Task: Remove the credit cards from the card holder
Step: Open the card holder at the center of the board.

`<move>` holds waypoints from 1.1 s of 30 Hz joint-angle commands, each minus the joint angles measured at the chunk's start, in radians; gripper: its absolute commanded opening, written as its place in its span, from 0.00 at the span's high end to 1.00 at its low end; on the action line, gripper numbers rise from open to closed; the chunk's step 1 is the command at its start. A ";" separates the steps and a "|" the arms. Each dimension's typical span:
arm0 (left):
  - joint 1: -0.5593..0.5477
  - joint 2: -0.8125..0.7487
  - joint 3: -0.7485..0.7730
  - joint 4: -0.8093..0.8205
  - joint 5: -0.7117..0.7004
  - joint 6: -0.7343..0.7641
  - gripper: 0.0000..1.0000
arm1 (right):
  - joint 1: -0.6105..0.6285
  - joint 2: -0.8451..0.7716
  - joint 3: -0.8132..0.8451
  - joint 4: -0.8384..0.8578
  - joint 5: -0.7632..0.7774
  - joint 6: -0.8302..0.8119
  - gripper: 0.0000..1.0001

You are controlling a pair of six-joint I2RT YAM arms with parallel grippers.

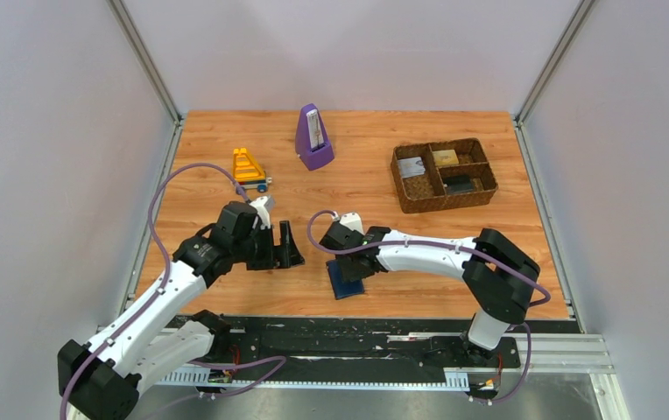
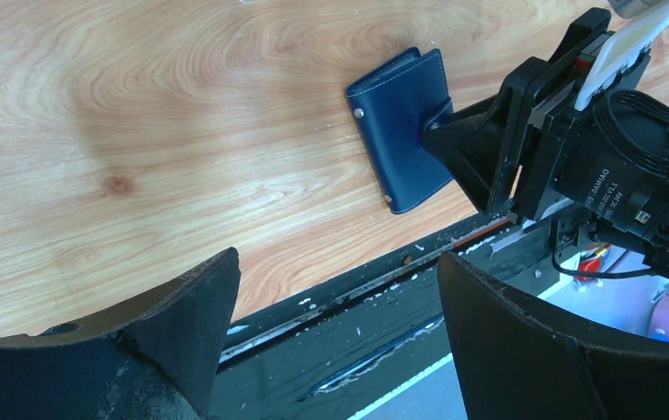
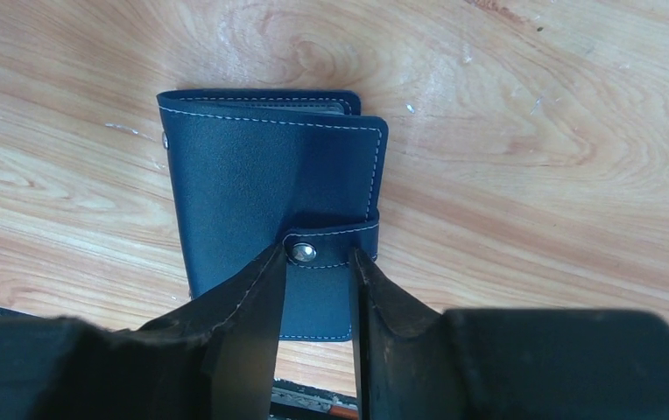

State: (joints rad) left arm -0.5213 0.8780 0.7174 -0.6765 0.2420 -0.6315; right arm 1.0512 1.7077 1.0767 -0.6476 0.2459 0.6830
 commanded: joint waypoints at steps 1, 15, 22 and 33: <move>0.004 0.009 -0.018 0.052 0.027 -0.019 0.09 | 0.005 0.036 -0.029 0.034 0.008 -0.007 0.70; 0.003 0.038 -0.034 0.084 0.037 -0.024 0.10 | 0.006 -0.055 0.029 0.012 -0.002 -0.027 0.61; 0.003 0.040 -0.040 0.091 0.041 -0.026 0.11 | 0.006 0.017 0.039 0.027 -0.001 -0.029 0.59; 0.003 0.048 -0.066 0.118 0.053 -0.038 0.12 | 0.006 0.076 0.002 0.040 0.034 -0.013 0.71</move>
State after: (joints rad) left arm -0.5213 0.9253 0.6609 -0.5980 0.2802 -0.6537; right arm 1.0527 1.7321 1.0988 -0.6422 0.2569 0.6682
